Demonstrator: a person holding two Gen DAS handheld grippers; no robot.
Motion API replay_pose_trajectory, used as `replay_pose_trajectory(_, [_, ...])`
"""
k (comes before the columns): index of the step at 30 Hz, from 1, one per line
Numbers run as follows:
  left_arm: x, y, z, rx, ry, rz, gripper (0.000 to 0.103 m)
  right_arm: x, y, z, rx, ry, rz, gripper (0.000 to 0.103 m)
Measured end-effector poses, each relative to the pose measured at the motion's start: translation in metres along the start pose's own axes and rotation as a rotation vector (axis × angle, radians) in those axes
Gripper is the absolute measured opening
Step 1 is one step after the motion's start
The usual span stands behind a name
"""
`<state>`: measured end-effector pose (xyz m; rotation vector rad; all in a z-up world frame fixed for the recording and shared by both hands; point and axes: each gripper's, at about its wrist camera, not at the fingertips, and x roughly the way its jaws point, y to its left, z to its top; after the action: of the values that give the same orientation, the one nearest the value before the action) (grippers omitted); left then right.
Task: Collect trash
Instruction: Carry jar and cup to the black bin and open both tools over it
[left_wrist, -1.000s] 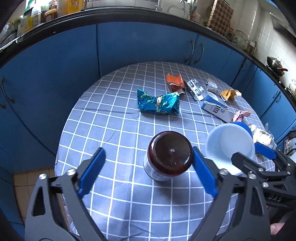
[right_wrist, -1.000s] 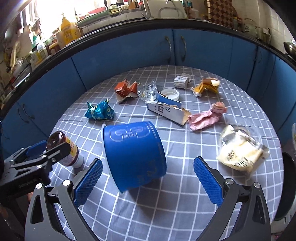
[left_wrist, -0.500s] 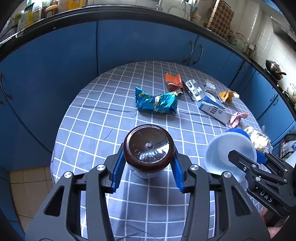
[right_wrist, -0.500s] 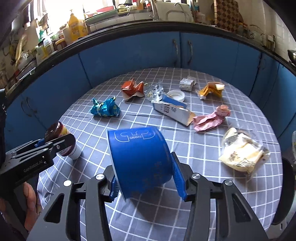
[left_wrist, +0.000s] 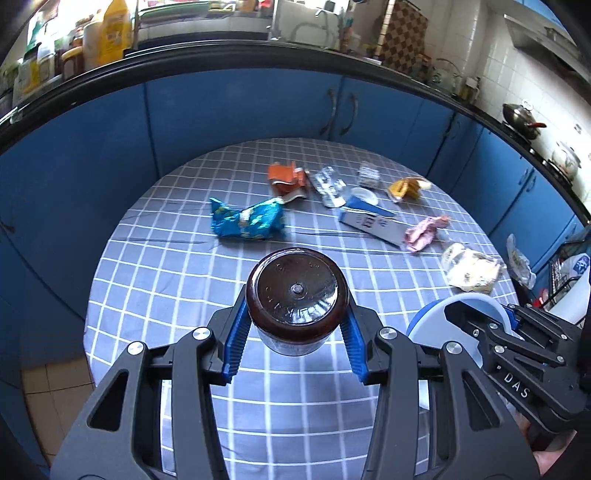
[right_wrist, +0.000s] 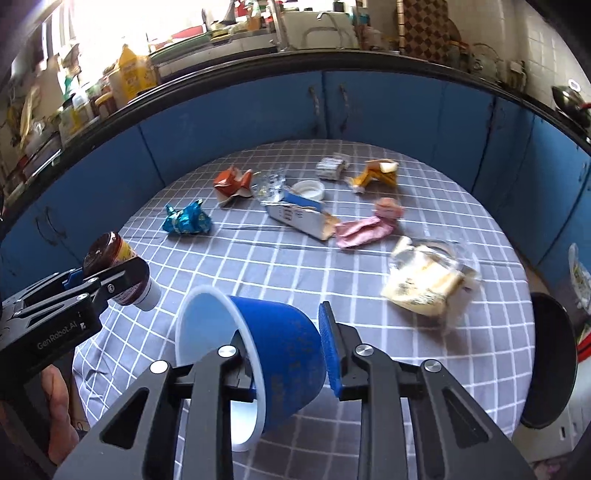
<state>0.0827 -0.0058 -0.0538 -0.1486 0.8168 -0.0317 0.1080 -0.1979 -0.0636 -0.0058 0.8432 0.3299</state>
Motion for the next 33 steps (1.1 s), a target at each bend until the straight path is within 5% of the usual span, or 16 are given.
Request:
replay_pose_trajectory(12, [0.000, -0.070, 0.012, 0.114, -0.035, -0.066, 0.047, -0.042, -0.049, -0.007, 0.063, -0.076, -0.103, 0.025])
replay_pose_trajectory(33, [0.047, -0.255, 0.034, 0.388, -0.061, -0.198, 0.047, -0.073, -0.208, -0.019, 0.257, -0.126, -0.301, 0.025])
